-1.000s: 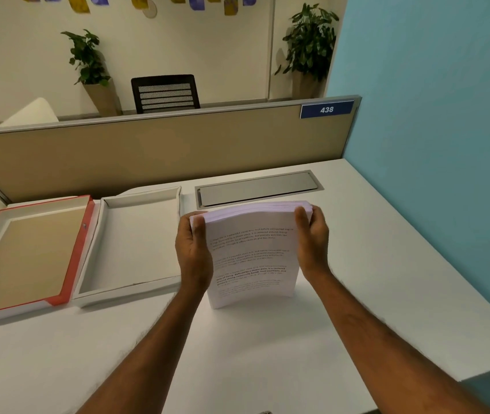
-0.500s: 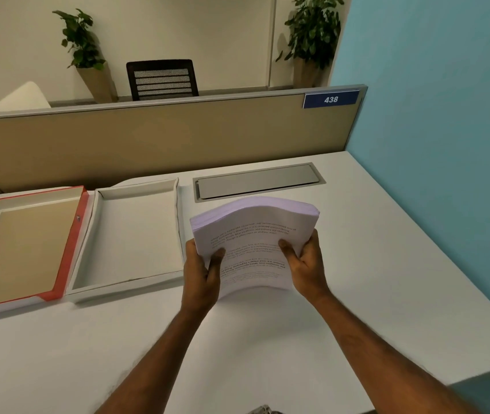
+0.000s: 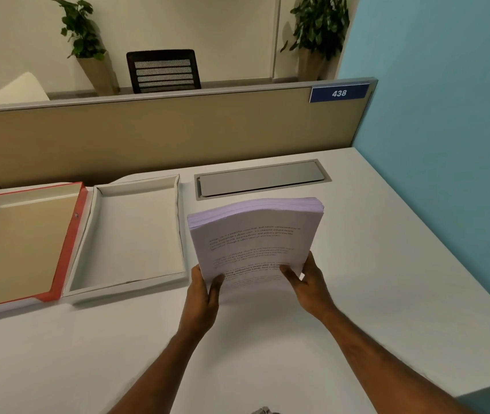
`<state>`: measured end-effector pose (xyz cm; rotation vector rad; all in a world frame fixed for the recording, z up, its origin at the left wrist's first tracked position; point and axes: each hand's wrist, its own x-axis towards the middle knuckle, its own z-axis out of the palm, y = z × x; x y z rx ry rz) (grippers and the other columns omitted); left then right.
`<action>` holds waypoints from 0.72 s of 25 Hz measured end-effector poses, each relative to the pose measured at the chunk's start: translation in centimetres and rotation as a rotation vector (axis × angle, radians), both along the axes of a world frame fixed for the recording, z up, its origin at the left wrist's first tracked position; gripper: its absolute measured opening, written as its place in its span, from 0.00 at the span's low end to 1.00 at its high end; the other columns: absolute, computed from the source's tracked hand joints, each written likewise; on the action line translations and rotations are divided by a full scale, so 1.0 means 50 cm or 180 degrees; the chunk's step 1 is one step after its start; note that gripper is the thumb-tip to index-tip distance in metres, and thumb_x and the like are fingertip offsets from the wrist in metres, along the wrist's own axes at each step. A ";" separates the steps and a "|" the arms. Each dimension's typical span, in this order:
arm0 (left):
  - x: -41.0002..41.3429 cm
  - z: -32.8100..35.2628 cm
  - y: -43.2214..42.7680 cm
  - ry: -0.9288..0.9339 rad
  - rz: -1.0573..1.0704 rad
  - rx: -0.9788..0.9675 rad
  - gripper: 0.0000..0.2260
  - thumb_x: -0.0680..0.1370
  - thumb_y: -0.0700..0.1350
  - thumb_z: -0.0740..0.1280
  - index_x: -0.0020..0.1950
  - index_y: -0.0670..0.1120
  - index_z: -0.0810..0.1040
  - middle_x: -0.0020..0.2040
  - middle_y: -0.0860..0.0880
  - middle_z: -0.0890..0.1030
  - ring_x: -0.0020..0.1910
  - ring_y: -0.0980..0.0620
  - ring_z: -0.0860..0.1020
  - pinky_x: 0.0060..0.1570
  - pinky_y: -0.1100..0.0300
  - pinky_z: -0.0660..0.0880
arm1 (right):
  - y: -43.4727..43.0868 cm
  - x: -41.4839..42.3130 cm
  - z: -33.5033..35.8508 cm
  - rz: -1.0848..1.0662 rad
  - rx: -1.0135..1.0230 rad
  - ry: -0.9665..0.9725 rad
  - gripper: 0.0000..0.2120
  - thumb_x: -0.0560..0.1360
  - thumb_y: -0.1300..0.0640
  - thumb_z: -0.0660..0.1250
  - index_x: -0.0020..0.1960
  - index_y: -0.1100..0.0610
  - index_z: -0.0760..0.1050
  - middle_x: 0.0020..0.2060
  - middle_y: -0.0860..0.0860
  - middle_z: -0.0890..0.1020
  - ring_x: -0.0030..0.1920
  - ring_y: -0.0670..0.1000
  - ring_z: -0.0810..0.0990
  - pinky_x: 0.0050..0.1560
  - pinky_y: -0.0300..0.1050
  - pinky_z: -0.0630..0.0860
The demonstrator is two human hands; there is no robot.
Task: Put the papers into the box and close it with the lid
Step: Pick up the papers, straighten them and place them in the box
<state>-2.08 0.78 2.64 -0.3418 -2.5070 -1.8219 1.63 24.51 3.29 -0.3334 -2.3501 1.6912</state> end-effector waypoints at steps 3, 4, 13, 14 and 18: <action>-0.017 -0.017 0.002 -0.0050 0.0019 -0.0127 0.14 0.78 0.56 0.57 0.62 0.59 0.61 0.56 0.65 0.72 0.53 0.60 0.76 0.49 0.66 0.77 | 0.014 -0.016 -0.008 0.0043 0.0075 -0.0115 0.17 0.76 0.54 0.69 0.61 0.46 0.68 0.53 0.38 0.80 0.55 0.44 0.81 0.54 0.42 0.81; -0.021 -0.020 0.003 -0.0048 0.0045 -0.0174 0.14 0.77 0.57 0.57 0.61 0.59 0.61 0.55 0.66 0.72 0.51 0.60 0.76 0.47 0.66 0.77 | 0.015 -0.021 -0.007 0.0061 0.0083 -0.0132 0.16 0.76 0.54 0.69 0.61 0.48 0.69 0.53 0.40 0.80 0.55 0.45 0.81 0.54 0.42 0.81; -0.088 0.049 0.007 0.0137 0.0679 -0.0176 0.10 0.80 0.53 0.59 0.55 0.48 0.67 0.46 0.59 0.75 0.39 0.63 0.77 0.31 0.73 0.74 | -0.016 -0.083 0.074 -0.0005 0.0082 -0.0259 0.15 0.79 0.54 0.64 0.63 0.59 0.70 0.58 0.52 0.81 0.53 0.53 0.82 0.53 0.48 0.81; -0.096 0.057 0.005 0.0085 0.0731 -0.0243 0.11 0.81 0.52 0.59 0.55 0.46 0.68 0.47 0.56 0.76 0.38 0.61 0.77 0.30 0.72 0.73 | -0.022 -0.091 0.084 -0.0062 0.0052 -0.0293 0.15 0.79 0.54 0.64 0.63 0.59 0.70 0.58 0.52 0.81 0.53 0.53 0.82 0.53 0.49 0.81; -0.114 0.067 -0.016 -0.0276 0.0835 -0.0703 0.15 0.81 0.51 0.59 0.56 0.40 0.70 0.49 0.51 0.74 0.40 0.54 0.73 0.32 0.71 0.66 | -0.057 -0.107 0.090 -0.0173 0.0135 -0.0529 0.14 0.80 0.52 0.62 0.62 0.59 0.71 0.58 0.53 0.81 0.51 0.52 0.81 0.48 0.44 0.77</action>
